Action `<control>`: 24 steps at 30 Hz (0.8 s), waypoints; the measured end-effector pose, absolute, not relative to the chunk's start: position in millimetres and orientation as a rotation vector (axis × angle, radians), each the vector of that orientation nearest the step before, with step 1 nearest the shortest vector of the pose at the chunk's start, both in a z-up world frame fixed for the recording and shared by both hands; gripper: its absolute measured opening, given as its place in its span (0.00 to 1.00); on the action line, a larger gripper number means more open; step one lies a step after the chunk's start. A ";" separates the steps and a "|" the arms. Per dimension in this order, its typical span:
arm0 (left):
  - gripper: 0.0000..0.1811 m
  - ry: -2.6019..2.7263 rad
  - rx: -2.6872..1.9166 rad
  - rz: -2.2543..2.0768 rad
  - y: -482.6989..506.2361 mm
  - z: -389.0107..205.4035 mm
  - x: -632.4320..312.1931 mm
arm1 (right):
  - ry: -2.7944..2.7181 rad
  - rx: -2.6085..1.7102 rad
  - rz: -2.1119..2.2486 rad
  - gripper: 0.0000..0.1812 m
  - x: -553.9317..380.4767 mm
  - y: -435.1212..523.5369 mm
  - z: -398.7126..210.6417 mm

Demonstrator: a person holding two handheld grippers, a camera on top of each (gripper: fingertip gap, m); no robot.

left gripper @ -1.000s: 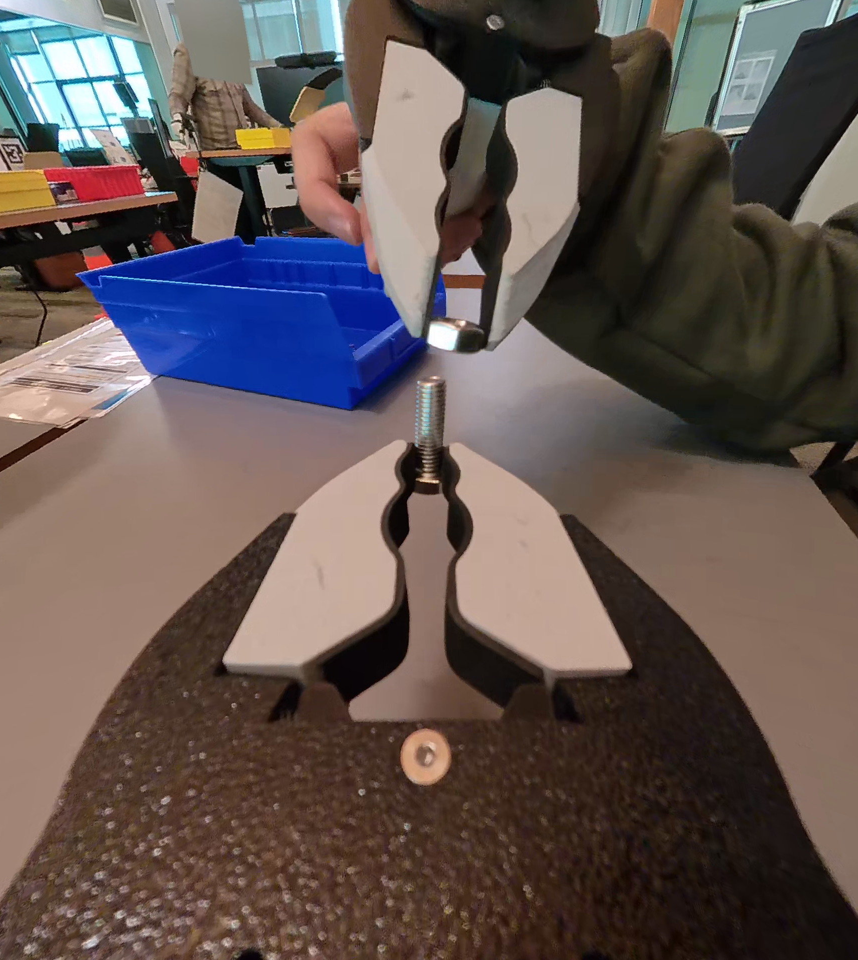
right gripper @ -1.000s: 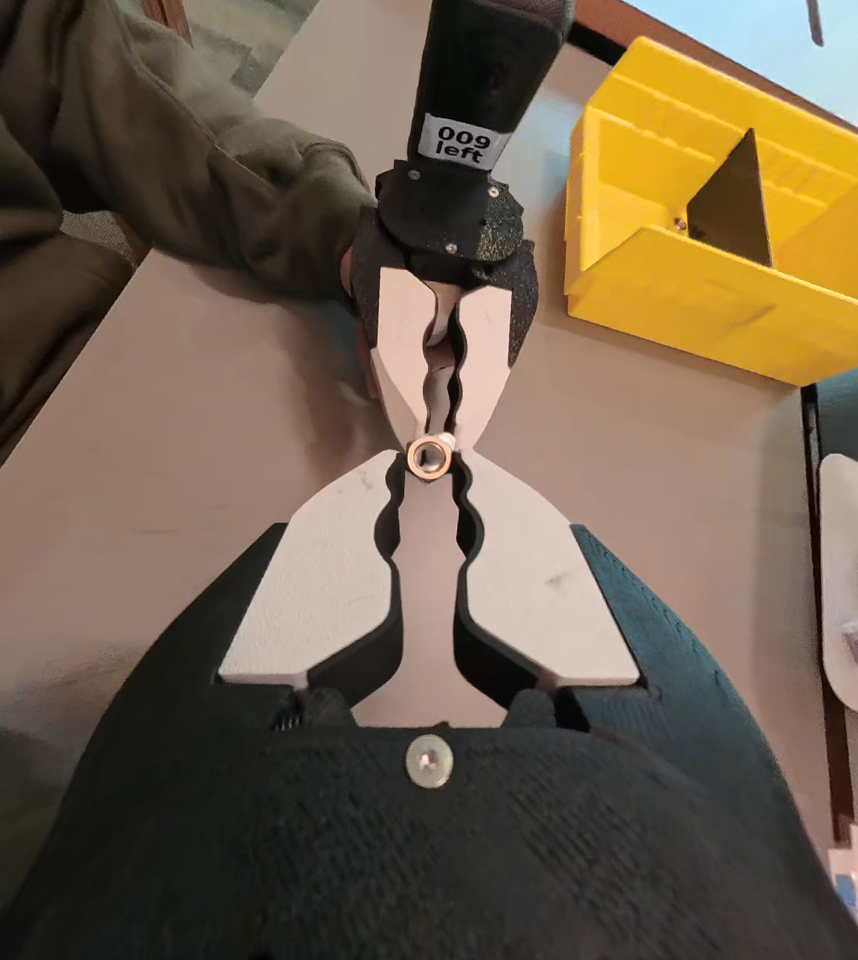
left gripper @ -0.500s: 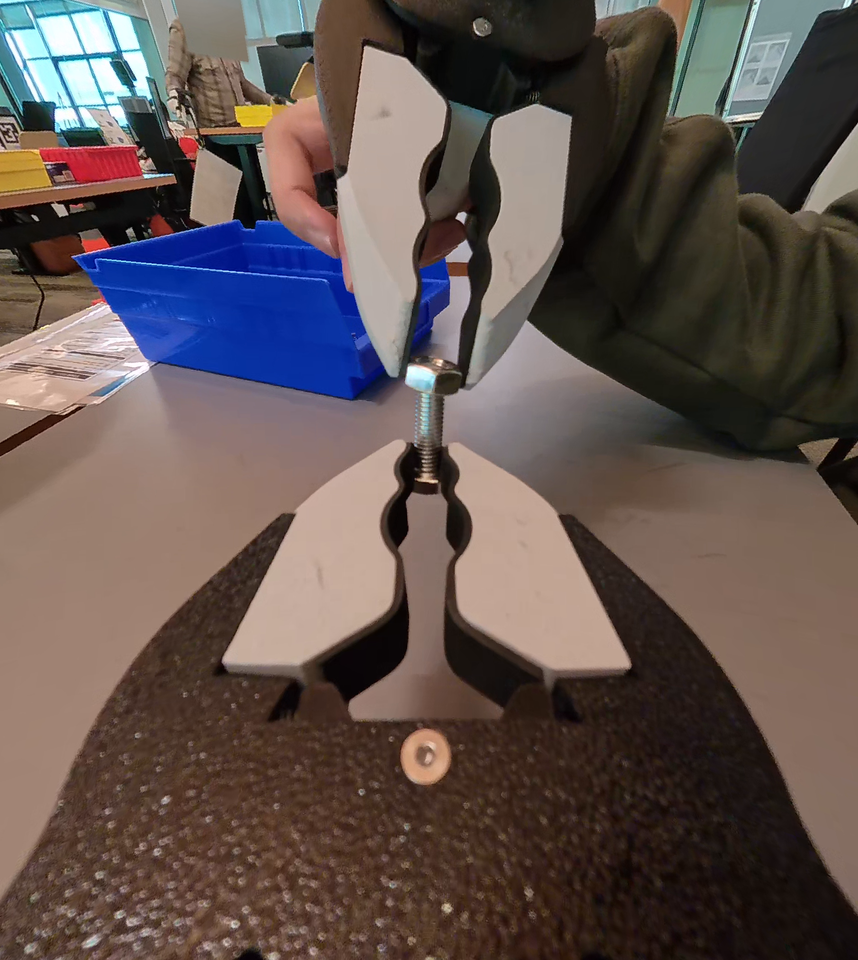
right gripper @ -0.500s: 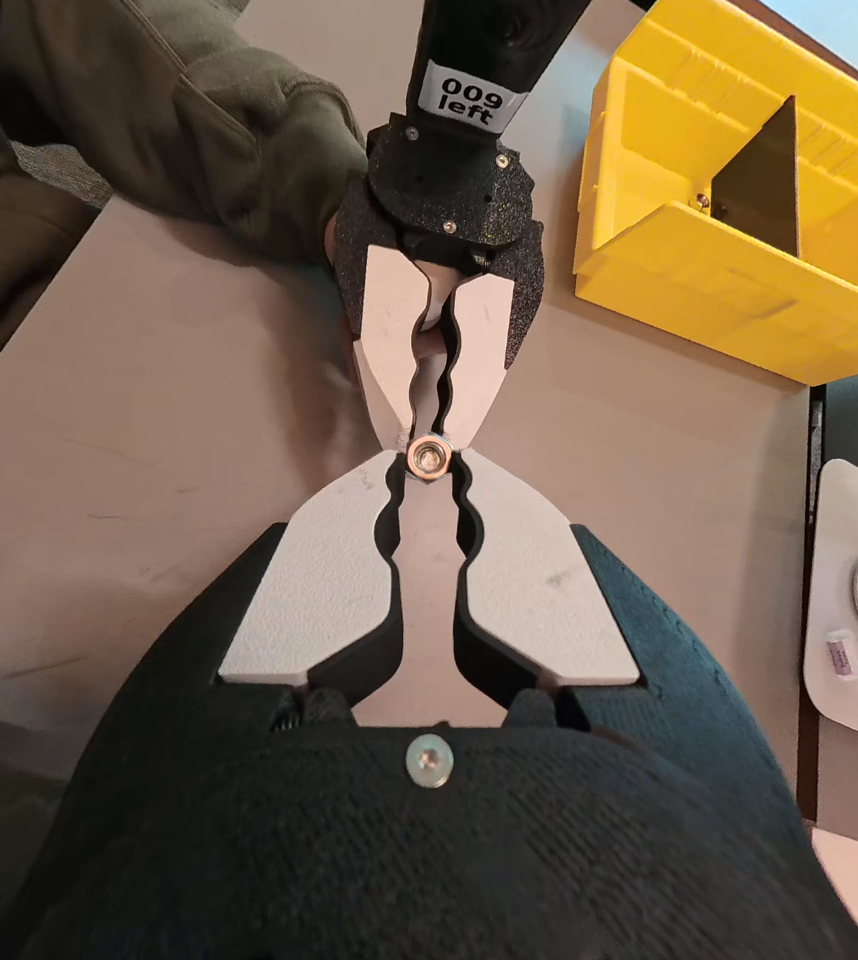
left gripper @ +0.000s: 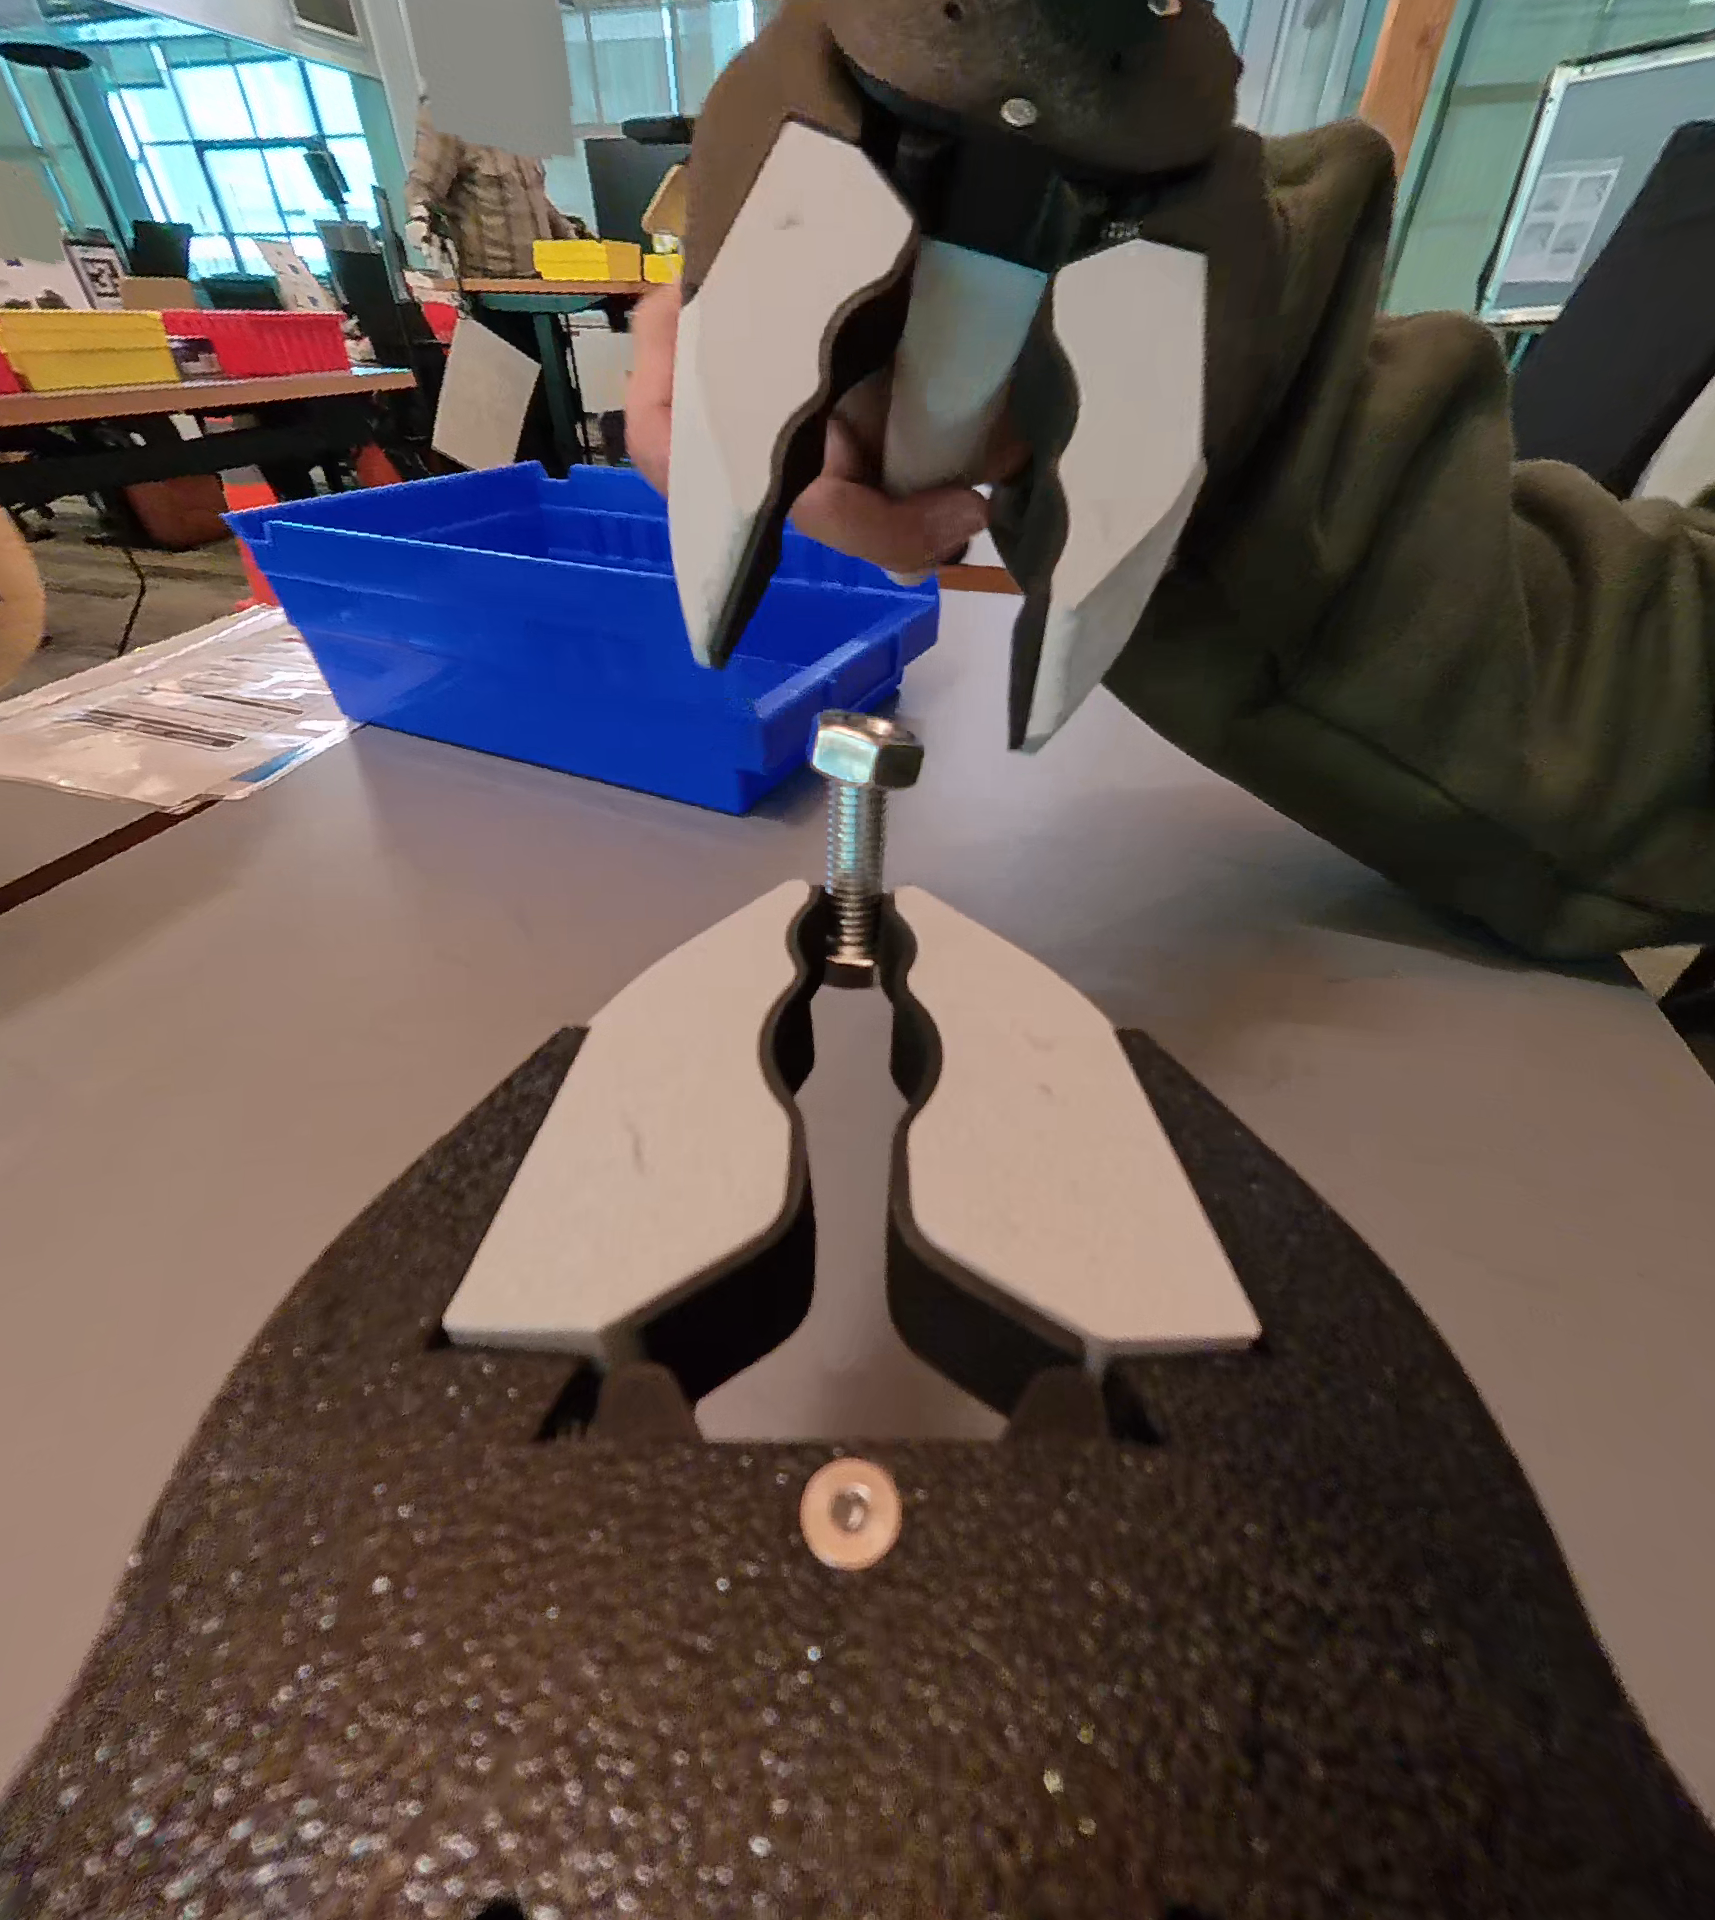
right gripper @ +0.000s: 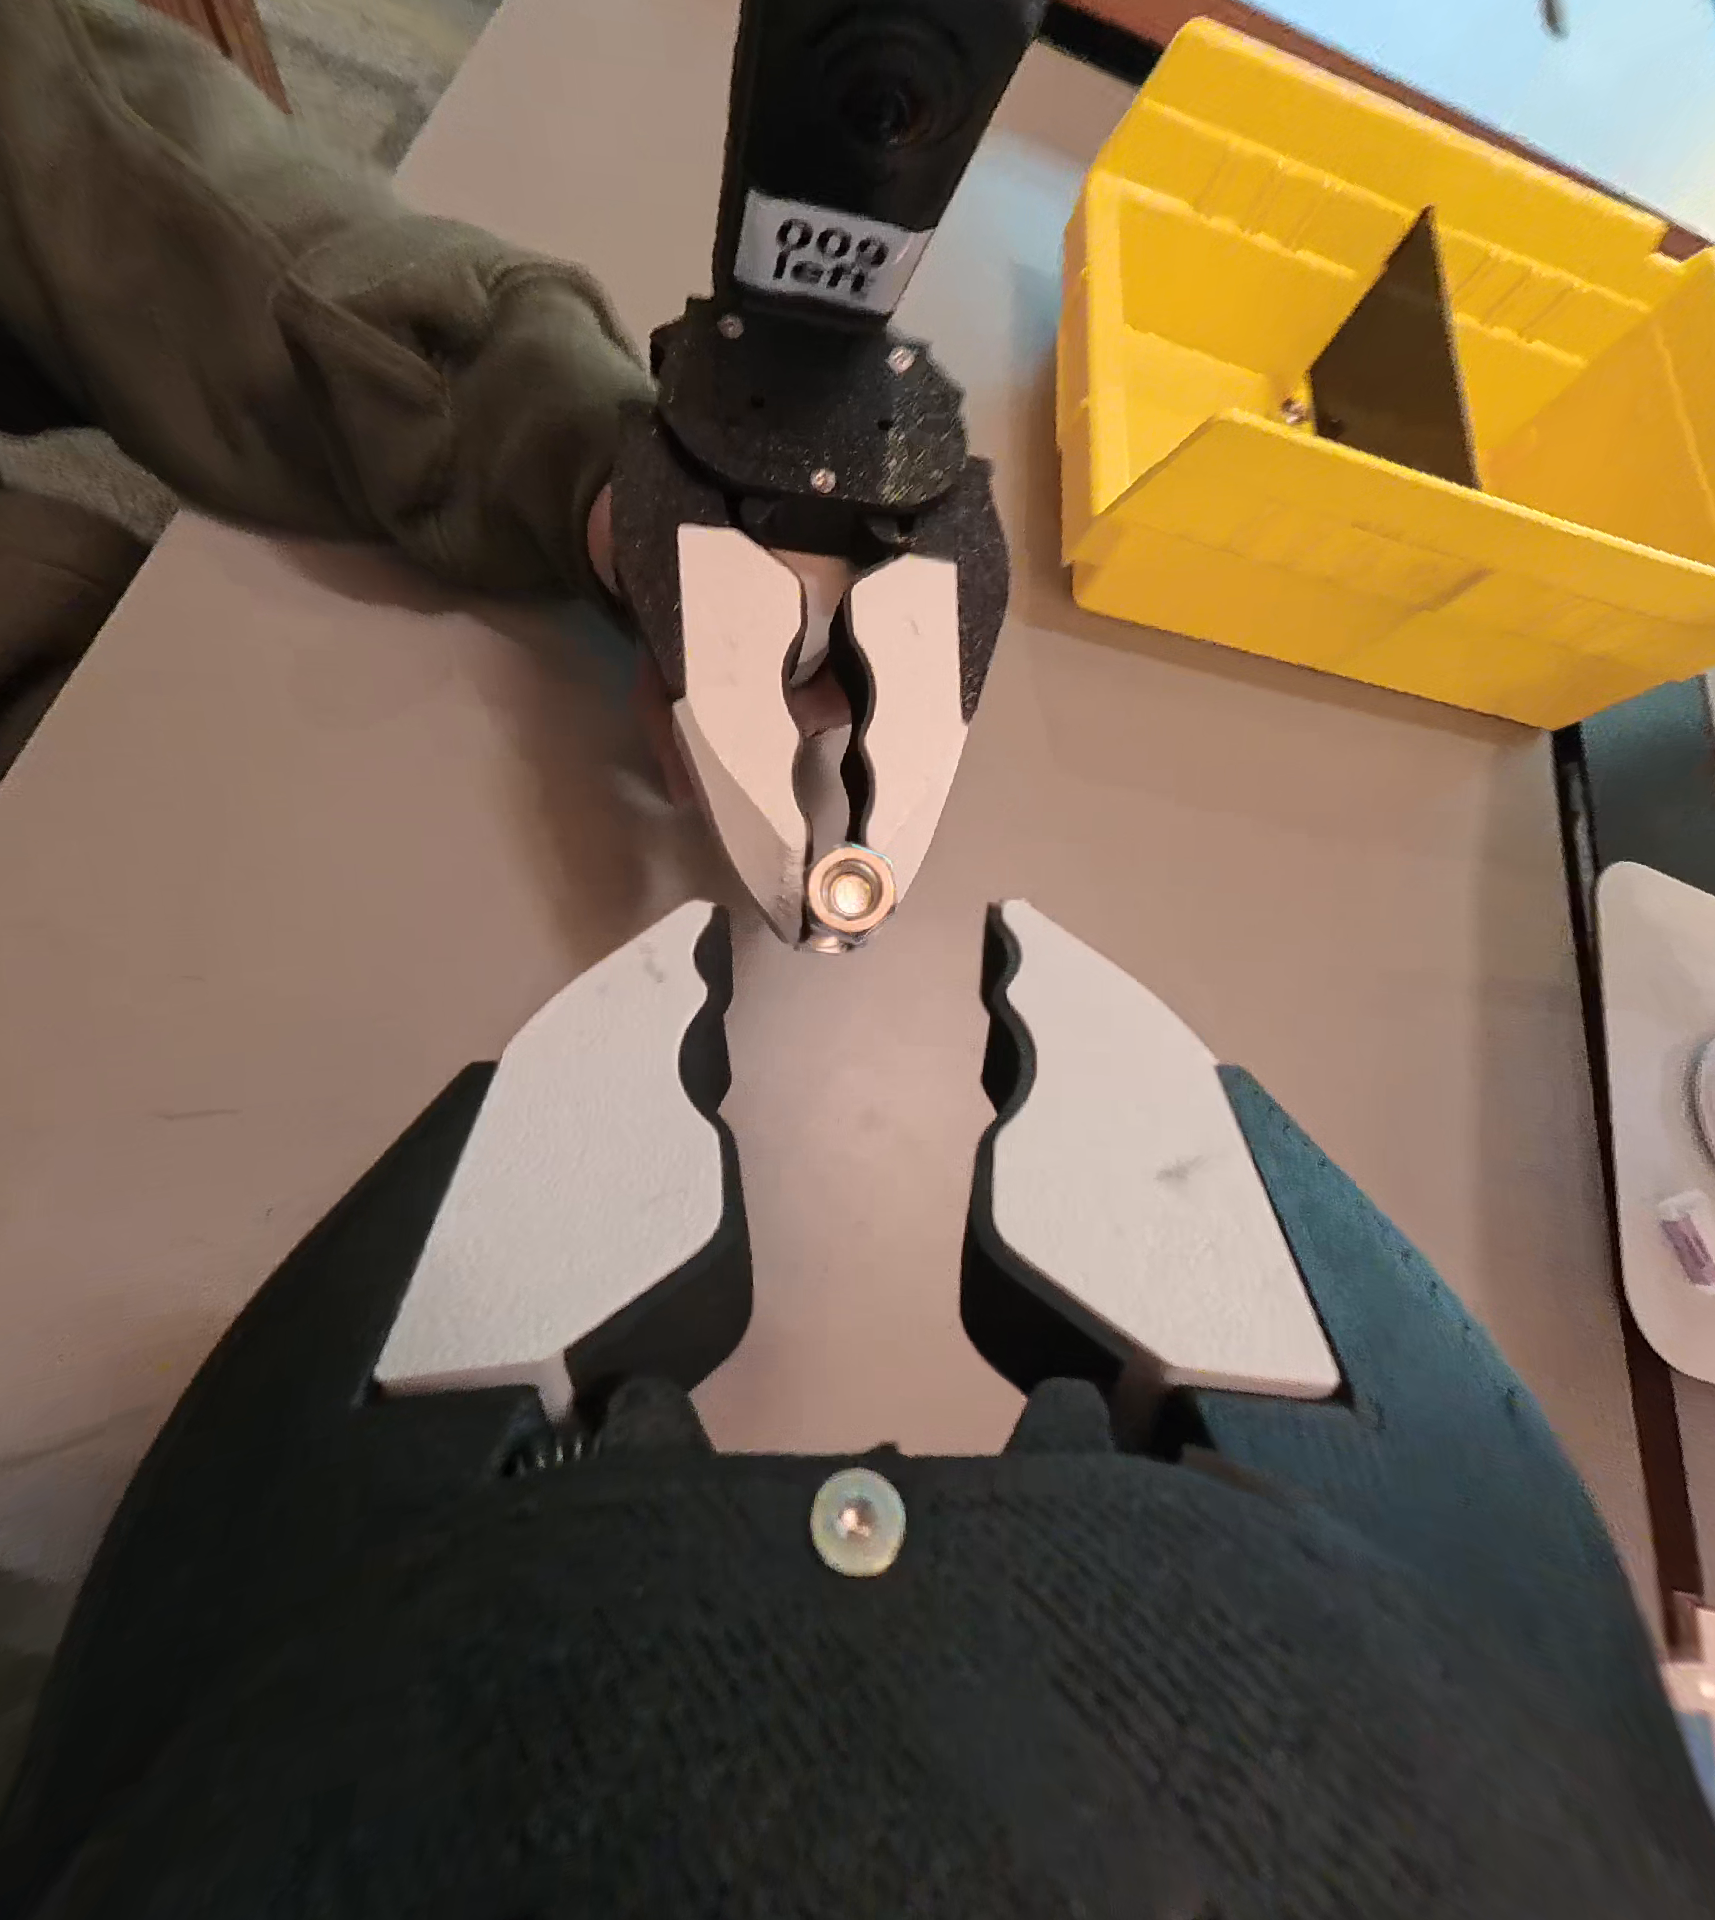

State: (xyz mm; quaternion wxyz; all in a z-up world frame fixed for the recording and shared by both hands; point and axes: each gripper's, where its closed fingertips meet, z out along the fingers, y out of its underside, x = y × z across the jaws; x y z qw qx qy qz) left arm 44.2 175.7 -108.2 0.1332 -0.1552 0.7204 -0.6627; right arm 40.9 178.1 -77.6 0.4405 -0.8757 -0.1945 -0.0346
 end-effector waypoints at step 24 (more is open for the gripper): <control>0.05 2.004 -0.637 -1.991 182.0 -101.8 55.9 | 0.217 -1.510 -0.253 0.31 49.4 209.8 -72.3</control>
